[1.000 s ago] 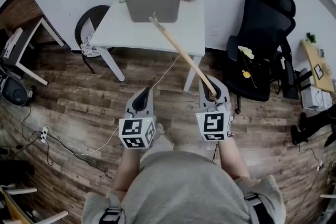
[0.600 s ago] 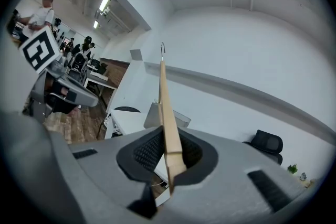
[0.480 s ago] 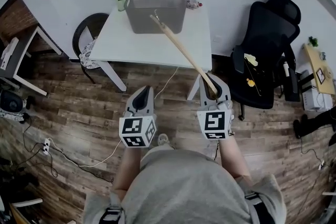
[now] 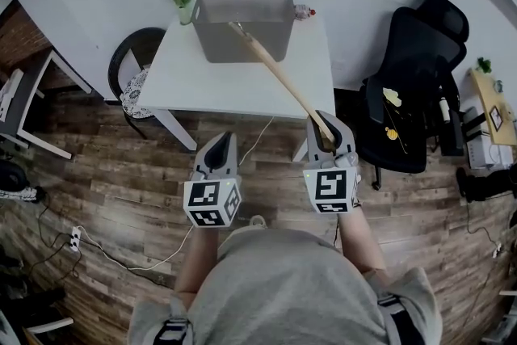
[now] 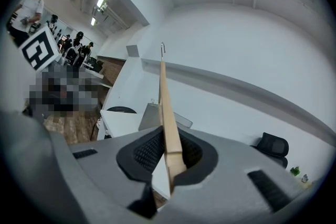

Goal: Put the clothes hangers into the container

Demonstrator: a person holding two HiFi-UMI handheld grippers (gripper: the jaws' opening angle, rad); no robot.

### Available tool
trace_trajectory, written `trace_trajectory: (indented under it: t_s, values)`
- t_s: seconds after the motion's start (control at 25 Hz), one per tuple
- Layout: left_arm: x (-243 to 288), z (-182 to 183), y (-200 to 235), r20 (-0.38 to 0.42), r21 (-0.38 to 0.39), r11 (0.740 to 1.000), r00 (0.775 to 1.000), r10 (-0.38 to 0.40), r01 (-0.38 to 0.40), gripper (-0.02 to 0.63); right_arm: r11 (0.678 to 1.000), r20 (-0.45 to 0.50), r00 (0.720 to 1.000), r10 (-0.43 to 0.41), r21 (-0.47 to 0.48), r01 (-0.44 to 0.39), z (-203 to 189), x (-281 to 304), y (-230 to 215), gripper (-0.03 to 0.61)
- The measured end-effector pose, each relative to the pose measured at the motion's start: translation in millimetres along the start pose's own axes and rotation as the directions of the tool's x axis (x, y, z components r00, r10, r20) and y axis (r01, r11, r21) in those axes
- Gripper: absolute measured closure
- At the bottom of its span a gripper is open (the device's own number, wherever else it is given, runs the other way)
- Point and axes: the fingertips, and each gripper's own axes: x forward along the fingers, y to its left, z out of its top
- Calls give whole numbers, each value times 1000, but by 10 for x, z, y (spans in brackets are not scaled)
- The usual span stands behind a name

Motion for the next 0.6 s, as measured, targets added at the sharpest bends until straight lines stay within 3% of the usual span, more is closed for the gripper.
trace_trajectory:
  t_s: [0.6]
  values:
    - [513,2,546,-24,3,1000,999,-31,31,598,999,-10,999,-32,-11,31,65,788,57,538]
